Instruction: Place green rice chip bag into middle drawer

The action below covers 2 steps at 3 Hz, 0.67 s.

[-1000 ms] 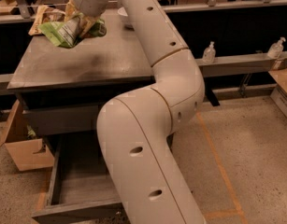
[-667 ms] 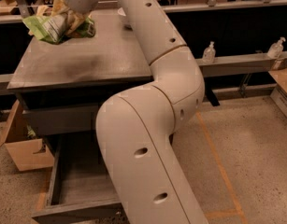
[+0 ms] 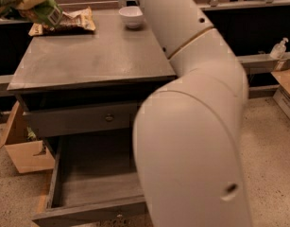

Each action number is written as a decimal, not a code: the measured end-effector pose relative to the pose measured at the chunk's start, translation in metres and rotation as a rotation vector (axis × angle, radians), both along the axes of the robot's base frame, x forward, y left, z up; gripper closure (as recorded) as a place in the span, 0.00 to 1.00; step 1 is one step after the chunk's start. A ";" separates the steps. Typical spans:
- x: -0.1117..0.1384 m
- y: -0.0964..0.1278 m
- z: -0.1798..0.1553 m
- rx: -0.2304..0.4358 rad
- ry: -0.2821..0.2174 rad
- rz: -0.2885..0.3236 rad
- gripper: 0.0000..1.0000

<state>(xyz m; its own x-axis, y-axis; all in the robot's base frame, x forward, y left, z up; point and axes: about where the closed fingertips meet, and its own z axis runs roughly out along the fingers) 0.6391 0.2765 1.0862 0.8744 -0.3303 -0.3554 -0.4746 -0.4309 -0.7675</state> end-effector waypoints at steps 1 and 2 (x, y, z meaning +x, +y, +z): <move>-0.054 -0.033 0.077 0.160 0.035 -0.121 1.00; -0.134 -0.045 0.134 0.309 0.098 -0.177 1.00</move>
Offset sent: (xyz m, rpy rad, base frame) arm -0.2592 0.0902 -0.1951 0.1210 0.5328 -0.3008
